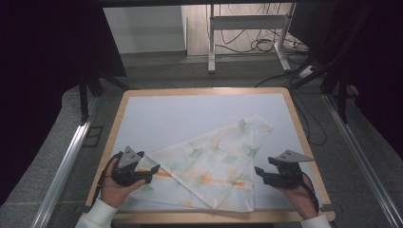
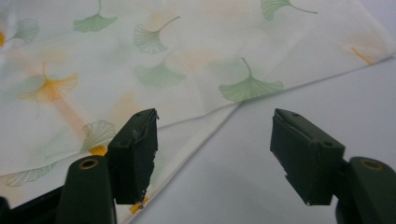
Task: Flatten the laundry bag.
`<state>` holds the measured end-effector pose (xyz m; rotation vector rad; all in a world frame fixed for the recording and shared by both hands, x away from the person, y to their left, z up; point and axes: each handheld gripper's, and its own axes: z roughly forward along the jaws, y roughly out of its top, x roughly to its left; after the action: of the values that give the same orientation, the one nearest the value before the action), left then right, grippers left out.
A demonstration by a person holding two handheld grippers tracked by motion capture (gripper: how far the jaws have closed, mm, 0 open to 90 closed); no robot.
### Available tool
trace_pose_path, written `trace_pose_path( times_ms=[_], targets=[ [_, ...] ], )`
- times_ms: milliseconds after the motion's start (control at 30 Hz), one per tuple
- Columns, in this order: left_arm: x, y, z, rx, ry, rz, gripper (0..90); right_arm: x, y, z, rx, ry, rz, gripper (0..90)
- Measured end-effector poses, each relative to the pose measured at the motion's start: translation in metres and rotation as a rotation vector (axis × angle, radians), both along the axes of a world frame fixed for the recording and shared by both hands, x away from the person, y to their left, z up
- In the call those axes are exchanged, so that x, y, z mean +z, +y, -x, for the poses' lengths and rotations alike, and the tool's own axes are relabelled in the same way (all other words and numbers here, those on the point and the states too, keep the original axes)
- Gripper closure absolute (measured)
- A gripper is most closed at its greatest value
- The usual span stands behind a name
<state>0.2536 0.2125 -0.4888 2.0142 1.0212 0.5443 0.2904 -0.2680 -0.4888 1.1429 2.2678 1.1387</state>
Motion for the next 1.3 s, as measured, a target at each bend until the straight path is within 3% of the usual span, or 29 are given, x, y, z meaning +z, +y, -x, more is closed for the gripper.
trace_pose_path(
  times_ms=[100, 233, 433, 600, 733, 833, 1100, 1300],
  targets=[
    [0.002, -0.010, 0.002, -0.065, -0.009, 0.008, 22.8, 0.000, 0.002, 0.002, 0.025, -0.001, -0.007, 34.6],
    [0.005, -0.024, 0.007, -0.110, -0.031, -0.021, 21.7, 0.002, 0.006, 0.006, 0.043, -0.004, -0.010, 39.4],
    [0.005, -0.036, 0.007, -0.124, -0.051, -0.003, 17.8, 0.000, 0.014, 0.009, 0.087, -0.002, 0.008, 53.2],
    [0.000, -0.055, 0.006, -0.166, -0.037, -0.022, 16.3, -0.001, 0.017, 0.011, 0.121, 0.017, 0.011, 73.3],
    [0.000, -0.074, 0.006, -0.216, 0.008, -0.041, 17.9, -0.001, 0.020, 0.014, 0.158, 0.027, 0.008, 86.3],
    [0.002, -0.088, 0.007, -0.244, 0.023, -0.047, 19.9, -0.004, 0.027, 0.016, 0.181, 0.052, 0.016, 88.3],
    [-0.002, -0.121, 0.012, -0.329, 0.027, -0.076, 23.5, -0.013, 0.041, 0.022, 0.200, 0.066, 0.044, 88.3],
    [-0.005, -0.145, 0.013, -0.389, 0.054, -0.083, 23.9, -0.017, 0.048, 0.025, 0.217, 0.091, 0.052, 88.4]
  ],
)
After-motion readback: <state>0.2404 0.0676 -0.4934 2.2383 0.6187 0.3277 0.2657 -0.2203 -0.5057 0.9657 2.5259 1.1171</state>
